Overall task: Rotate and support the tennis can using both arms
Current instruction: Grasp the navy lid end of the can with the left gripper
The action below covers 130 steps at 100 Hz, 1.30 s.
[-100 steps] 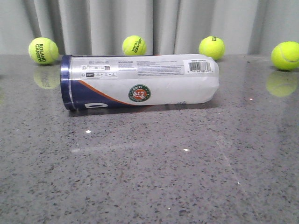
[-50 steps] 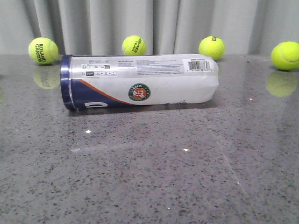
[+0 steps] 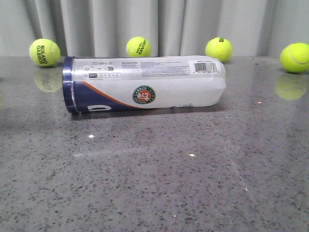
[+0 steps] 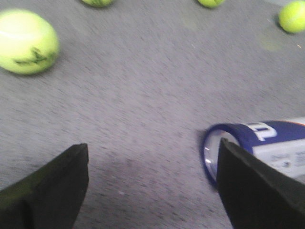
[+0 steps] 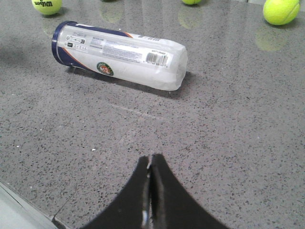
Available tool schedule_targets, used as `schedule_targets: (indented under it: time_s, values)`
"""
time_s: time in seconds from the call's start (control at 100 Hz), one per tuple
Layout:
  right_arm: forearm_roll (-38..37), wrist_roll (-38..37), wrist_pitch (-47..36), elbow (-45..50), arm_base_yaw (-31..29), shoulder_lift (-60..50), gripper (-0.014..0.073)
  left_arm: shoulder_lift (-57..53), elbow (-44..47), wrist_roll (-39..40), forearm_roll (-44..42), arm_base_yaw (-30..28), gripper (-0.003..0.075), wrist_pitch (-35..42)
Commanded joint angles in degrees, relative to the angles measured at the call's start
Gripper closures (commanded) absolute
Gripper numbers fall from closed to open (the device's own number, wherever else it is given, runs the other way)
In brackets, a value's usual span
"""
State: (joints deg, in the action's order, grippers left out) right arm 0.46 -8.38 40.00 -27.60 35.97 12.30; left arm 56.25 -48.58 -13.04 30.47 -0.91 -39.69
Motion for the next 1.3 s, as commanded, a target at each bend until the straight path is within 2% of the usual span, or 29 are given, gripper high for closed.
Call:
schedule_targets:
  time_s: [0.0,0.18,0.41,0.67,0.9,1.05,1.29]
  values:
    - [-0.46,0.20,-4.56,-1.30,-0.39,0.45,0.0660,2.83,-3.00,-4.52,10.07,0.07,0.0176,-1.88]
    - [-0.46,0.20,-4.56,-1.30,-0.39,0.45,0.0660,8.95,-3.34,-17.57,28.45,0.07,0.0176,-8.08]
    - [-0.46,0.20,-4.56,-1.30,-0.39,0.45,0.0660,17.02,-3.34,-27.75,40.71,0.07,0.0176,-14.98]
    - [-0.46,0.20,-4.56,-1.30,-0.39,0.45,0.0660,25.88,-3.34,-34.52,48.28,0.63,0.0176,-19.35]
    - [-0.46,0.20,-4.56,-1.30,-0.39,0.45,0.0660,31.76,-3.34,-36.54,53.00,5.58,0.0176,-20.03]
    - [-0.46,0.20,-4.56,-1.30,-0.39,0.45,0.0660,33.96,-3.34,-40.71,58.44,8.67,0.0176,-20.25]
    - [-0.46,0.20,-4.56,-1.30,-0.39,0.45,0.0660,36.51,-4.40,-42.26,61.28,10.55,0.0176,-22.45]
